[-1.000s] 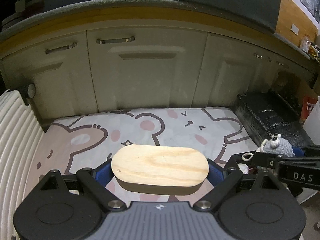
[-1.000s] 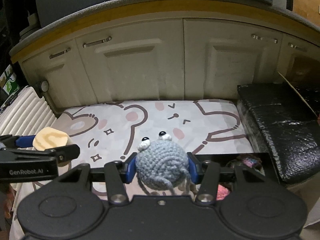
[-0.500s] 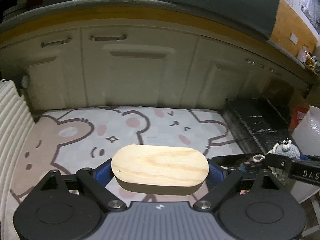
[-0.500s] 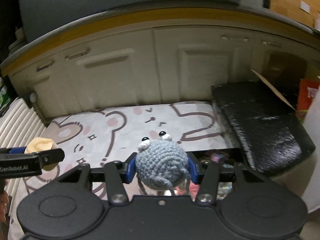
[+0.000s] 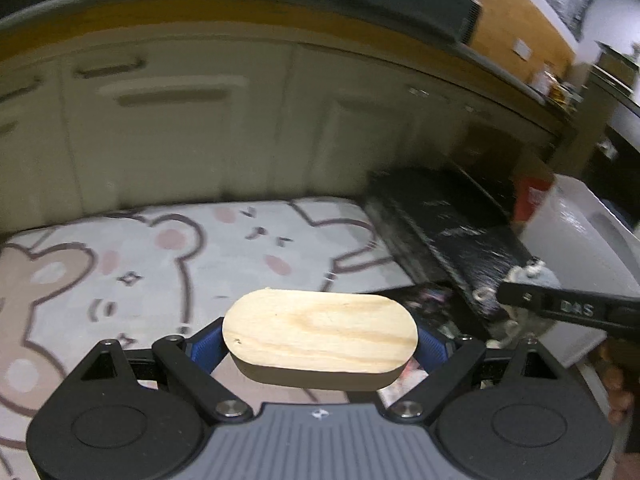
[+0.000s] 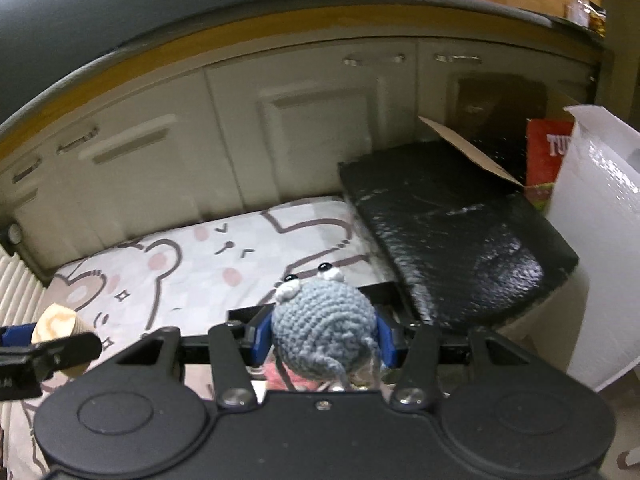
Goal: Organize objects
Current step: 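Carry wooden block with left tool while right tool carries doll toward box, then lower wooden block into box with left tool while right tool releases doll there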
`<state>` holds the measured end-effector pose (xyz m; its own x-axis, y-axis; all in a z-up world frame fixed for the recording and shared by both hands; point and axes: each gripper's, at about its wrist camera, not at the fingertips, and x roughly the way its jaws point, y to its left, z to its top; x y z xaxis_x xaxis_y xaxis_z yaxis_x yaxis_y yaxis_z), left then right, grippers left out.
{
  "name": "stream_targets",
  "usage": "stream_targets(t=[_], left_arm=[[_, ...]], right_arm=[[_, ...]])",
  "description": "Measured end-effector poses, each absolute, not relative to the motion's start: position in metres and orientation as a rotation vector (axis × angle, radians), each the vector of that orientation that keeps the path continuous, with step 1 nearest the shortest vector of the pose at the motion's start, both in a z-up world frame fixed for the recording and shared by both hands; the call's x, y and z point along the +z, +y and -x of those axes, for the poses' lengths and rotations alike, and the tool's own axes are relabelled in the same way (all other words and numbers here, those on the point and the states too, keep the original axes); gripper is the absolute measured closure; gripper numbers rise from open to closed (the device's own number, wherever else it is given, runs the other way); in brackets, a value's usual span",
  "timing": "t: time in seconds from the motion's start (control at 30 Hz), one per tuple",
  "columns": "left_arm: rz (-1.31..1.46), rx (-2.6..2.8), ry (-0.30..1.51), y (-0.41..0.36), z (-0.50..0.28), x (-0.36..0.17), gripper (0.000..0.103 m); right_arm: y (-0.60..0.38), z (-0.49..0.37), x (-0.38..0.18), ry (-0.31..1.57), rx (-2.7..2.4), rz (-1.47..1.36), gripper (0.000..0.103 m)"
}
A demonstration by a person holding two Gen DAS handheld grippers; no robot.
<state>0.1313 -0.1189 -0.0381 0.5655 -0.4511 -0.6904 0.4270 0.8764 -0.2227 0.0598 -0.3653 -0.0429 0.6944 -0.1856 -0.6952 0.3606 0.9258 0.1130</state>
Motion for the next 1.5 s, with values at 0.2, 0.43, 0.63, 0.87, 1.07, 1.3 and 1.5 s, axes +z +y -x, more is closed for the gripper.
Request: stream_targets(t=[0.2, 0.43, 0.63, 0.87, 1.07, 1.3, 1.5], left_arm=[[-0.005, -0.603, 0.87, -0.15, -0.133, -0.053, 0.011], [0.007, -0.664, 0.953, -0.175, -0.137, -0.073, 0.011], [-0.018, -0.723, 0.98, -0.199, -0.139, -0.084, 0.011], [0.068, -0.723, 1.065, -0.216, -0.149, -0.102, 0.011], [0.135, -0.723, 1.108, -0.231, -0.151, -0.11, 0.011], [0.201, -0.706, 1.144, -0.254, -0.148, -0.121, 0.011], [0.248, -0.688, 1.176, -0.27, -0.144, -0.13, 0.01]], right_arm=[[-0.389, -0.067, -0.065, 0.788, -0.347, -0.258, 0.051], [-0.41, -0.085, -0.089, 0.829, -0.365, -0.289, 0.051], [-0.414, -0.101, -0.107, 0.866, -0.35, -0.279, 0.051], [-0.42, -0.107, -0.12, 0.871, -0.342, -0.314, 0.043], [-0.426, -0.101, -0.115, 0.862, -0.332, -0.32, 0.043], [-0.436, -0.085, -0.109, 0.85, -0.328, -0.338, 0.043], [-0.45, -0.073, -0.107, 0.83, -0.347, -0.372, 0.043]])
